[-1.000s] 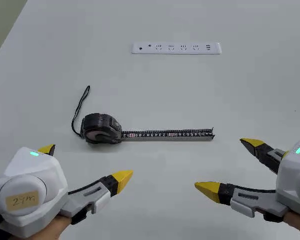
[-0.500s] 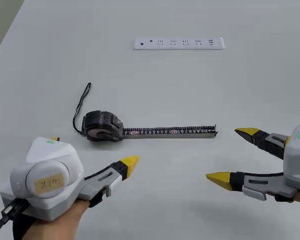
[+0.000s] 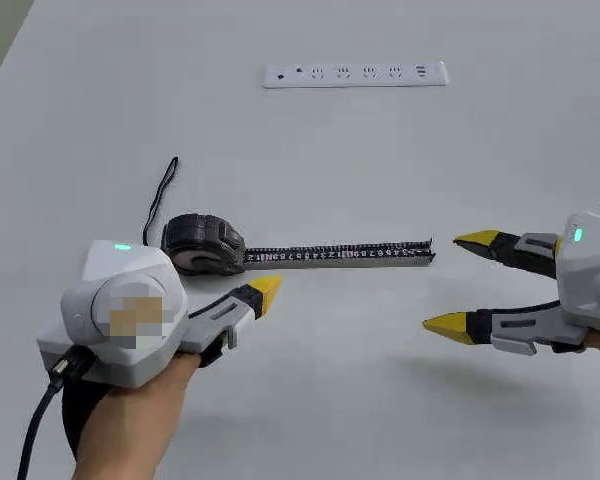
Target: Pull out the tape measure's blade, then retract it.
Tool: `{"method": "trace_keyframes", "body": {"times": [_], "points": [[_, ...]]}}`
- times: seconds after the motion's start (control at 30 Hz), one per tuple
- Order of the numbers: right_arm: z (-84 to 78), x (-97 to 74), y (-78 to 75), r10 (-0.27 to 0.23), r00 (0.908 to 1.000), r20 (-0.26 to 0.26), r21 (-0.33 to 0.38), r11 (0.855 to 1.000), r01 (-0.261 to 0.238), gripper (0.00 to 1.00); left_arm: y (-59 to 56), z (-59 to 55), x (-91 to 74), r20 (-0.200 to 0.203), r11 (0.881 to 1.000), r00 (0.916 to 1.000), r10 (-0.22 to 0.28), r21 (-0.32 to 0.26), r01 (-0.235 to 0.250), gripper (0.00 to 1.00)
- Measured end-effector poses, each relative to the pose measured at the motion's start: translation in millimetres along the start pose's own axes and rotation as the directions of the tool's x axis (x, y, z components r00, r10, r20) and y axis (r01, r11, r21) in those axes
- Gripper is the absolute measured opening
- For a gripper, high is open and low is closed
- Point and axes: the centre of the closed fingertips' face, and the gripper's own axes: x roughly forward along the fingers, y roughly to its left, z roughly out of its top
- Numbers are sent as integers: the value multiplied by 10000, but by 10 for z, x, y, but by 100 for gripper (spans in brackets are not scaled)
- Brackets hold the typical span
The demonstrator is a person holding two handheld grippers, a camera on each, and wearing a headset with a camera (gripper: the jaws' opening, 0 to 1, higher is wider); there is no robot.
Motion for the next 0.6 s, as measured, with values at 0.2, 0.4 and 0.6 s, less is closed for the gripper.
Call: {"method": "trace_keyframes", "body": {"times": [0.2, 0.4, 0.6], "points": [[-47, 89, -133, 428, 9988, -230, -306, 9986, -435, 59, 16, -53, 120, -236, 9999, 9996, 148, -35, -149, 98], [-93, 157, -290, 886, 9948, -494, -748, 9929, -922, 56, 60, -60, 223, -351, 9991, 9987, 369, -181, -376, 97], [-125, 210, -408, 1199, 9900, -741, -1065, 9861, -1274, 51, 93, -43, 312, -393, 9980, 9977, 552, -296, -564, 96]]}}
